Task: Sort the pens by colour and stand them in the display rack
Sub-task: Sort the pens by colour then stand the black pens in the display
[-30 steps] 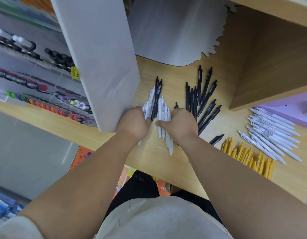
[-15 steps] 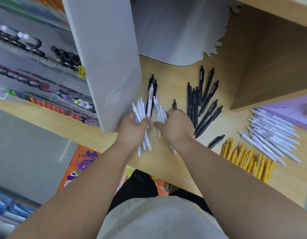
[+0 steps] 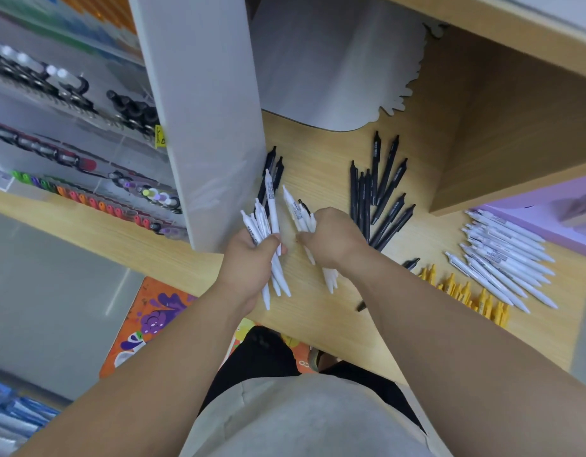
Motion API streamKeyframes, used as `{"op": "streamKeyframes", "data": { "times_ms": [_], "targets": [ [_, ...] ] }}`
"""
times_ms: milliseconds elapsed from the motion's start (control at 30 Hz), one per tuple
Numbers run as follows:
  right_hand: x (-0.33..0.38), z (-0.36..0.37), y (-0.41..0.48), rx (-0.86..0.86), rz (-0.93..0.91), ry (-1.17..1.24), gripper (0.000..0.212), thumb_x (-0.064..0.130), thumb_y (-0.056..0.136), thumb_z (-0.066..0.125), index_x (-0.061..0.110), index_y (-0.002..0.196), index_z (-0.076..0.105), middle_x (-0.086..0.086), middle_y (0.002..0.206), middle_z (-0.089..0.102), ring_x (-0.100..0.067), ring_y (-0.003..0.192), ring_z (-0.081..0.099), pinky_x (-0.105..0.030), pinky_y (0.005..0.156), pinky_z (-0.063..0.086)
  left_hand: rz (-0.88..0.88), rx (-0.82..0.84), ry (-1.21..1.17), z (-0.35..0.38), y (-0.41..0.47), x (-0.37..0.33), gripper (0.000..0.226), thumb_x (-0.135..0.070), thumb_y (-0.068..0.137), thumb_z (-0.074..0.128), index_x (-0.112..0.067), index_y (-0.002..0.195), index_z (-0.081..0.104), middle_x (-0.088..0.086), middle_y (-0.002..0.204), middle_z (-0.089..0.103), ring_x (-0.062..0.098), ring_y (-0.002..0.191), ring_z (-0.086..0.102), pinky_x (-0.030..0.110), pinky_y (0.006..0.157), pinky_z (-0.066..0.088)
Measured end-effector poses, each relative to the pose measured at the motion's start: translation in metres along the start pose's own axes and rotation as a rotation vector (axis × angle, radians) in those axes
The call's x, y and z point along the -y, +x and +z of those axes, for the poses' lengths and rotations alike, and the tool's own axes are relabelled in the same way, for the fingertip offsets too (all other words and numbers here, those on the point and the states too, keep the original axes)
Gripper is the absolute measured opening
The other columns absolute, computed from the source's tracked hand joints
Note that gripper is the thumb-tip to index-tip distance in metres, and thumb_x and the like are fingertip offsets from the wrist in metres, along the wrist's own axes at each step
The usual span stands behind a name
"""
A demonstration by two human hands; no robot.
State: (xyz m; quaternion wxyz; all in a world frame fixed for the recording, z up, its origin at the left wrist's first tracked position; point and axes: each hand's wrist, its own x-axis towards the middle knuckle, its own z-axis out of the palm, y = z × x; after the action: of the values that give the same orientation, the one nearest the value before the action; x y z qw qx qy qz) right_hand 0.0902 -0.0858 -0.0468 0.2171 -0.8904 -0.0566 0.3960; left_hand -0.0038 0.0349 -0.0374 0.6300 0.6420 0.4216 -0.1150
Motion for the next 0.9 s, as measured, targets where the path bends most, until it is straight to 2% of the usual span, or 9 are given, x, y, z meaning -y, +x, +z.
{"op": "streamKeyframes", "data": {
  "times_ms": [100, 233, 300, 367, 433, 567, 700, 800, 900],
  "targets": [
    [-0.023, -0.024, -0.017, 0.012, 0.006, 0.186, 0.035, 0.03, 0.092, 0.065, 0.013, 0.07, 0.045, -0.003, 0.068, 0.045, -0.016, 0.06, 0.045, -0.028, 0.054, 0.034, 0.023, 0.043, -0.002, 0.013, -0.006, -0.007, 0.022, -0.021, 0.097, 0.055, -0.01, 0.079, 0.059, 0.0, 0.078, 0.067, 0.014, 0.075, 0.061, 0.028, 0.07, 0.044],
    [-0.066, -0.066, -0.044, -0.053, 0.015, 0.418, 0.026, 0.026, 0.087, 0.072, 0.009, 0.076, 0.055, -0.006, 0.067, 0.047, -0.013, 0.055, 0.044, -0.023, 0.051, 0.035, 0.069, 0.107, 0.012, 0.043, -0.022, -0.021, 0.022, -0.022, 0.098, 0.055, -0.005, 0.086, 0.061, 0.006, 0.083, 0.066, 0.014, 0.077, 0.062, 0.027, 0.07, 0.045],
    [-0.093, -0.087, -0.06, -0.078, 0.03, 0.483, 0.026, 0.028, 0.085, 0.074, 0.008, 0.079, 0.059, -0.006, 0.065, 0.047, -0.014, 0.052, 0.042, -0.027, 0.051, 0.034, 0.073, 0.148, 0.034, 0.062, -0.031, -0.025, 0.023, -0.023, 0.098, 0.056, -0.004, 0.086, 0.061, 0.007, 0.081, 0.065, 0.013, 0.072, 0.062, 0.026, 0.068, 0.046],
    [-0.122, -0.106, -0.076, -0.109, 0.038, 0.535, 0.026, 0.025, 0.085, 0.075, 0.01, 0.075, 0.057, -0.004, 0.059, 0.045, -0.014, 0.047, 0.04, -0.027, 0.046, 0.033, 0.069, 0.183, 0.06, 0.084, -0.041, -0.026, 0.025, -0.024, 0.097, 0.057, -0.004, 0.084, 0.061, 0.011, 0.08, 0.064, 0.017, 0.072, 0.062, 0.03, 0.07, 0.046],
    [-0.152, -0.122, -0.092, -0.131, 0.067, 0.562, 0.027, 0.022, 0.085, 0.075, 0.011, 0.073, 0.054, -0.005, 0.058, 0.041, -0.016, 0.046, 0.034, -0.026, 0.043, 0.028, 0.048, 0.222, 0.06, 0.108, -0.05, -0.025, 0.025, -0.024, 0.098, 0.057, 0.0, 0.093, 0.063, 0.014, 0.087, 0.068, 0.024, 0.082, 0.065, 0.036, 0.074, 0.047],
    [-0.202, -0.155, -0.119, -0.122, 0.092, 0.34, 0.029, 0.026, 0.083, 0.076, 0.008, 0.071, 0.056, -0.004, 0.058, 0.042, -0.016, 0.048, 0.034, -0.027, 0.049, 0.029, -0.015, 0.321, 0.081, 0.161, -0.074, -0.023, 0.019, -0.024, 0.098, 0.057, -0.007, 0.101, 0.064, 0.017, 0.098, 0.07, 0.028, 0.09, 0.066, 0.037, 0.072, 0.05],
    [-0.239, -0.178, -0.12, -0.106, 0.141, 0.018, 0.038, 0.035, 0.085, 0.073, 0.011, 0.069, 0.048, 0.0, 0.062, 0.042, -0.017, 0.056, 0.038, -0.03, 0.051, 0.027, -0.078, 0.38, 0.099, 0.208, -0.091, -0.013, 0.018, -0.022, 0.098, 0.058, -0.007, 0.101, 0.066, 0.019, 0.099, 0.07, 0.031, 0.092, 0.067, 0.043, 0.082, 0.052],
    [-0.263, -0.181, -0.103, -0.14, 0.179, -0.038, 0.044, 0.041, 0.083, 0.074, 0.016, 0.067, 0.042, -0.001, 0.066, 0.04, -0.022, 0.065, 0.04, -0.032, 0.054, 0.027, -0.095, 0.356, 0.11, 0.237, -0.092, -0.007, 0.02, -0.023, 0.097, 0.058, -0.005, 0.105, 0.065, 0.017, 0.099, 0.069, 0.028, 0.087, 0.065, 0.039, 0.075, 0.049],
    [-0.27, -0.179, -0.088, -0.128, 0.158, -0.061, 0.043, 0.038, 0.085, 0.072, 0.016, 0.069, 0.04, -0.001, 0.068, 0.039, -0.021, 0.064, 0.038, -0.033, 0.056, 0.027, -0.119, 0.302, 0.088, 0.259, -0.085, -0.006, 0.02, -0.023, 0.097, 0.06, -0.004, 0.1, 0.064, 0.018, 0.103, 0.069, 0.033, 0.096, 0.066, 0.046, 0.085, 0.051]
  ]
}}
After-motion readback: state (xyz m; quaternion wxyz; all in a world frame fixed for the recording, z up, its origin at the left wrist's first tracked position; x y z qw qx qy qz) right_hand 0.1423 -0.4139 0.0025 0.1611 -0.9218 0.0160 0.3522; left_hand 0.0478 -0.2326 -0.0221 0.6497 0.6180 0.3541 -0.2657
